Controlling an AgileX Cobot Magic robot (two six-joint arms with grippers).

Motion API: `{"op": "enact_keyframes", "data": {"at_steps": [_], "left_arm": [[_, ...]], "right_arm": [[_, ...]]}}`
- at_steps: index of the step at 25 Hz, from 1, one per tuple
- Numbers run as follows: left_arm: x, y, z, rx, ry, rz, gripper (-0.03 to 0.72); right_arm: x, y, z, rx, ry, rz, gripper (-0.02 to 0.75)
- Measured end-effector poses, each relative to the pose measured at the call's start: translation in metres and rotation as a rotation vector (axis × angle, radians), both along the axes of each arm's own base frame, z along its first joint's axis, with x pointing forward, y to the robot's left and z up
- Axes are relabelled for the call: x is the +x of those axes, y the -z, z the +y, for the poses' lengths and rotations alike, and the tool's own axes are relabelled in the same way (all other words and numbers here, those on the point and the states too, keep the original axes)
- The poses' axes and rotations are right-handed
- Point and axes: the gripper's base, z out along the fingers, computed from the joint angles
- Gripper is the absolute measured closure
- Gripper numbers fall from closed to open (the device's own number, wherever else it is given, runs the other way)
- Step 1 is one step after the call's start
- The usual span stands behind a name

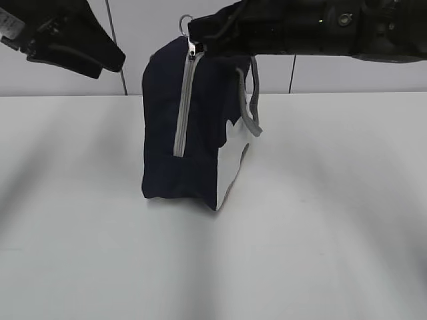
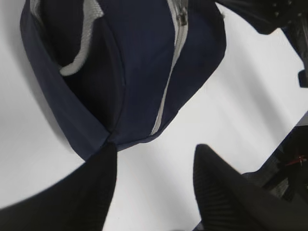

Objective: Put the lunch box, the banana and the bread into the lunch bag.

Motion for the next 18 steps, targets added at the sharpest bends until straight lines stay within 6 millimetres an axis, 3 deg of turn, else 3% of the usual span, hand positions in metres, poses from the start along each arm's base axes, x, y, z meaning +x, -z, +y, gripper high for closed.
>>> {"op": "enact_keyframes", "data": {"at_steps": [9,18], "left_arm": [[0.032,0.032,-0.011,-0.052,0.036,-0.024,0.318],[0.049,0.049,-0.018,-0.106,0.057,-0.064,0.318]], "right_arm": [[0.019,-0.004,-0.006,0.026,0.042,0.009,0.754],[0.015,-0.001,-0.006,0.024,-0.023,0.066,0.754]]}}
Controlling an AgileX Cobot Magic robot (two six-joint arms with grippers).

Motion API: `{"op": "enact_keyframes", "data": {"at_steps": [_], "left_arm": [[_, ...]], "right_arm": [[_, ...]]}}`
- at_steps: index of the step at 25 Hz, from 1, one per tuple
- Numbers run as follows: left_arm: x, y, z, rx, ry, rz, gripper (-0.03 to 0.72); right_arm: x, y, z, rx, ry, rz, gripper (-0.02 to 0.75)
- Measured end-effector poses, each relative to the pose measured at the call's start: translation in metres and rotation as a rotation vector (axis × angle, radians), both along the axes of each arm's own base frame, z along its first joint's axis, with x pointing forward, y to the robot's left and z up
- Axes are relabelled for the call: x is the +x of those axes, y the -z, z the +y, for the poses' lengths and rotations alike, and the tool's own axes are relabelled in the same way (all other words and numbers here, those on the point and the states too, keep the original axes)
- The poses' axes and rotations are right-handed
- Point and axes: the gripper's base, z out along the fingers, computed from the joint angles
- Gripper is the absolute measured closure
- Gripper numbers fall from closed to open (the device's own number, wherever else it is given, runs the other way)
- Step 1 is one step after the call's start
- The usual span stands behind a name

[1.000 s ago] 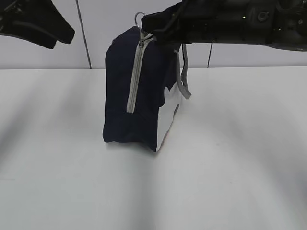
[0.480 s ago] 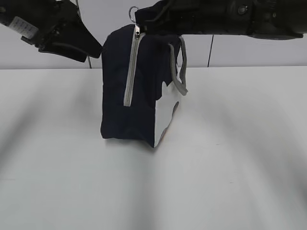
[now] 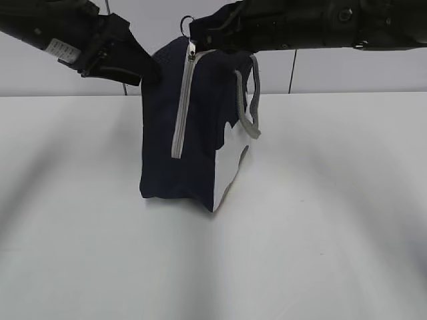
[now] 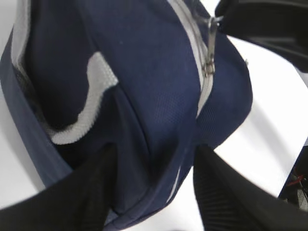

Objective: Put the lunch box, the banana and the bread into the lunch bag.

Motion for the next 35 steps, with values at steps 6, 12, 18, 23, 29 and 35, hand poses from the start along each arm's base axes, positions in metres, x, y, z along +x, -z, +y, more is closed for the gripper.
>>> {"op": "enact_keyframes", "data": {"at_steps": [6,12,18,23,29,35], "left_arm": [[0.006,0.009,-0.001,-0.001,-0.003,0.009,0.355],[0.007,0.017,-0.003,-0.004,0.015,0.049,0.453],[0.008,0.019,-0.004,-0.014,0.016,0.057,0.635],[0.008,0.018,-0.004,-0.022,0.016,0.059,0.683],[0.007,0.018,-0.005,-0.03,0.021,0.066,0.685],[0.006,0.017,-0.005,-0.042,0.023,0.072,0.685]], "right_arm": [[-0.002,0.001,0.002,0.0,-0.029,0.018,0.754],[-0.005,0.001,0.002,-0.007,-0.039,0.057,0.754],[-0.012,-0.01,0.0,-0.033,-0.048,0.055,0.754],[-0.013,-0.011,0.0,-0.009,-0.04,0.087,0.754],[-0.018,-0.019,-0.002,0.002,-0.024,0.12,0.754],[-0.014,-0.037,-0.003,-0.004,-0.008,0.106,0.754]]}}
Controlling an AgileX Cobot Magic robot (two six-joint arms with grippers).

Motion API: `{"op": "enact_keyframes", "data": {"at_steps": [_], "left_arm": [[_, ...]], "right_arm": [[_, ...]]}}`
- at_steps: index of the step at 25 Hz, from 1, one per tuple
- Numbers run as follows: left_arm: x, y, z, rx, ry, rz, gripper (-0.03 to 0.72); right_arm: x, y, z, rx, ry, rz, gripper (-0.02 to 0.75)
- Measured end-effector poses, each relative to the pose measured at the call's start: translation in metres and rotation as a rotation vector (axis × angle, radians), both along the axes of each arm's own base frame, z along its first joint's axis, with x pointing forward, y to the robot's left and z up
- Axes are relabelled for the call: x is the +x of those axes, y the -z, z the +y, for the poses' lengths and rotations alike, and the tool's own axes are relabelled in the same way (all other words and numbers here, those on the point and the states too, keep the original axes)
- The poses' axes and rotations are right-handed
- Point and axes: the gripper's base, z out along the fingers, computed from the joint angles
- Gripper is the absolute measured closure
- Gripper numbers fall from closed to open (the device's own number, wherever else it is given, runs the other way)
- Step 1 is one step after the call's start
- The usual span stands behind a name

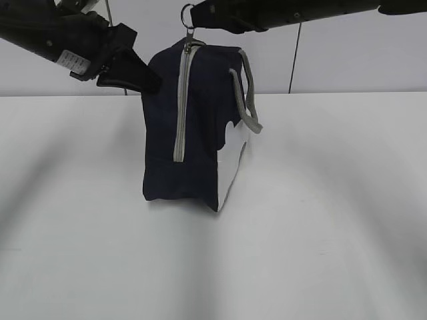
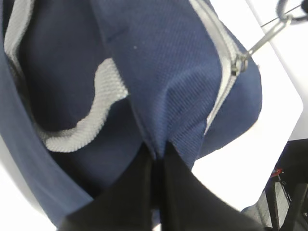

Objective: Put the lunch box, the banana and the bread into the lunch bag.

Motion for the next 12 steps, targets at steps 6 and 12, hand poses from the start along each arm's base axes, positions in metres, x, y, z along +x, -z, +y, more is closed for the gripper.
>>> {"op": "enact_keyframes", "data": {"at_steps": [6,12], "left_arm": [[-0.001,0.0,-0.001,-0.009,0.006,0.008,0.685],[-0.002,0.001,0.0,0.003,0.021,0.016,0.686]], "right_arm": [[0.004,-0.003,-0.003,-0.002,0.056,0.006,0.754],[0.017,0.005,-0.005,-0.004,0.126,0.008,0.754]]}}
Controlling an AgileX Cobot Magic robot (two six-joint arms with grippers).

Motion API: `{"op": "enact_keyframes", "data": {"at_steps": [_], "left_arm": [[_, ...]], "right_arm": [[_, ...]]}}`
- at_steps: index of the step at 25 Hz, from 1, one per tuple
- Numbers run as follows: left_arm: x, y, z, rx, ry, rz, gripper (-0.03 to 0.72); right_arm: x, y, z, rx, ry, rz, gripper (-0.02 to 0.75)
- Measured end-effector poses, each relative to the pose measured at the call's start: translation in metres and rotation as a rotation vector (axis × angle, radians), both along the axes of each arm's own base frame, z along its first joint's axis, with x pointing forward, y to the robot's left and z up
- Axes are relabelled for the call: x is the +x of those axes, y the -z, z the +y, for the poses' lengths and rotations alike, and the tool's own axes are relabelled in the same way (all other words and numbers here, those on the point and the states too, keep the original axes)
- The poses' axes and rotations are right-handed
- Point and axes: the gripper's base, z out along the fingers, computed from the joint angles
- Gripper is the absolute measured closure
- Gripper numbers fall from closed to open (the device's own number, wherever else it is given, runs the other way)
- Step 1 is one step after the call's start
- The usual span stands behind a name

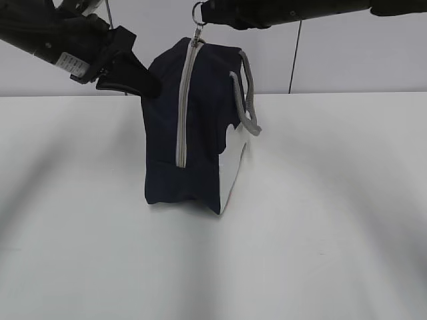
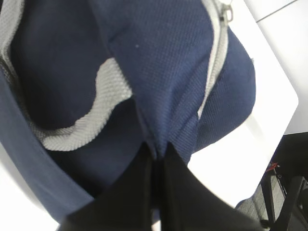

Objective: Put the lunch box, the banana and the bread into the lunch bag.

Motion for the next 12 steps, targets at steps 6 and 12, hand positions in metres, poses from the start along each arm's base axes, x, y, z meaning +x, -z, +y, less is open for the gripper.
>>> {"op": "enact_keyframes", "data": {"at_steps": [6,12], "left_arm": [[-0.002,0.002,0.001,0.028,0.02,0.004,0.686],[-0.003,0.002,0.001,0.033,0.029,0.01,0.686]], "right_arm": [[0.024,0.012,0.002,0.012,0.031,0.012,0.754],[0.05,0.018,-0.007,0.061,0.06,0.035,0.754]]}}
